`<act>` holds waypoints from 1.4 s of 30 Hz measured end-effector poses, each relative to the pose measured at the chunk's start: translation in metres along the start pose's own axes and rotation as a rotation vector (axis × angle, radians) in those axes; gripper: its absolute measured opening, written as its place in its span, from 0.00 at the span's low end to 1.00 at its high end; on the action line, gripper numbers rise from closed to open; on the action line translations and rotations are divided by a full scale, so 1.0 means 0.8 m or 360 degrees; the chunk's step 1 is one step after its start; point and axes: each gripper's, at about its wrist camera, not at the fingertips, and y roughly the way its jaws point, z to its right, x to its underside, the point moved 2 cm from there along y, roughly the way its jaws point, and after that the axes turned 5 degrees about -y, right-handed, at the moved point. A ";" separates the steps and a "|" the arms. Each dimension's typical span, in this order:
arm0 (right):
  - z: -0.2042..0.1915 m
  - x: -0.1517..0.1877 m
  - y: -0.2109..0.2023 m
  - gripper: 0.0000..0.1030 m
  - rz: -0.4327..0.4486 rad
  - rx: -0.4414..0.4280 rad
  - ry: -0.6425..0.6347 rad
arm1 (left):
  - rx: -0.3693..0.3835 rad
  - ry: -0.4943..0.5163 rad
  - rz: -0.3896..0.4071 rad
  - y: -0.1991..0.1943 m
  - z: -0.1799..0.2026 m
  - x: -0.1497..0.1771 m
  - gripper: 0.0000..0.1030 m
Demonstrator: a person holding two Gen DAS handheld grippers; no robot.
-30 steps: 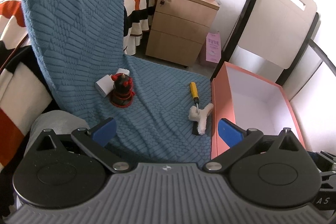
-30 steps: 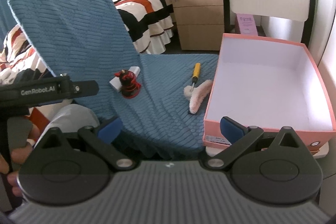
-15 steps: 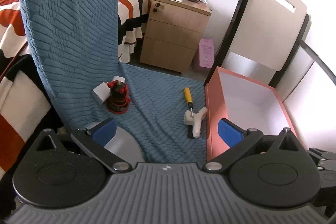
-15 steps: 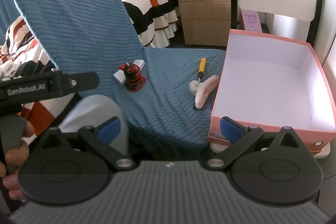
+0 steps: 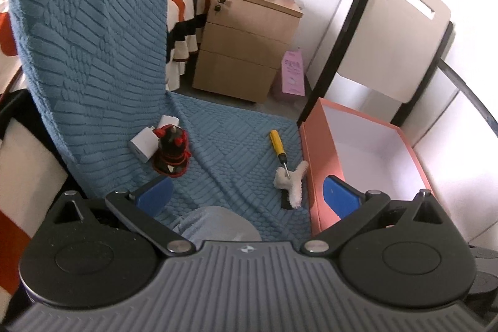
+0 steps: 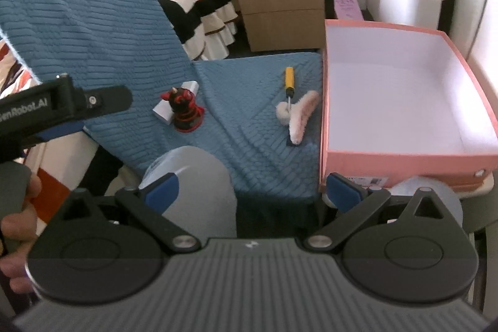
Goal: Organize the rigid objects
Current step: 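Move both tools toward the items on the blue blanket, then grasp the red figurine with the left tool while the right tool grasps the white fluffy toy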
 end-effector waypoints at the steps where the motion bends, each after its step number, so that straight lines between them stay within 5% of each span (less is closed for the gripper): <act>1: -0.001 0.001 0.001 1.00 0.0003 0.0016 0.0010 | 0.0002 0.0011 -0.0006 0.001 -0.002 0.000 1.00; 20: -0.022 0.001 0.030 0.93 -0.0033 0.0097 0.0081 | 0.0018 0.0066 -0.0037 0.033 -0.033 -0.013 1.00; 32: -0.015 -0.013 0.086 0.79 -0.0100 0.0179 0.0071 | -0.0004 0.0083 -0.0042 0.113 -0.053 -0.030 1.00; 42: -0.017 -0.026 0.141 0.79 -0.0049 0.0294 0.0000 | -0.0002 0.0080 -0.0155 0.193 -0.081 -0.043 1.00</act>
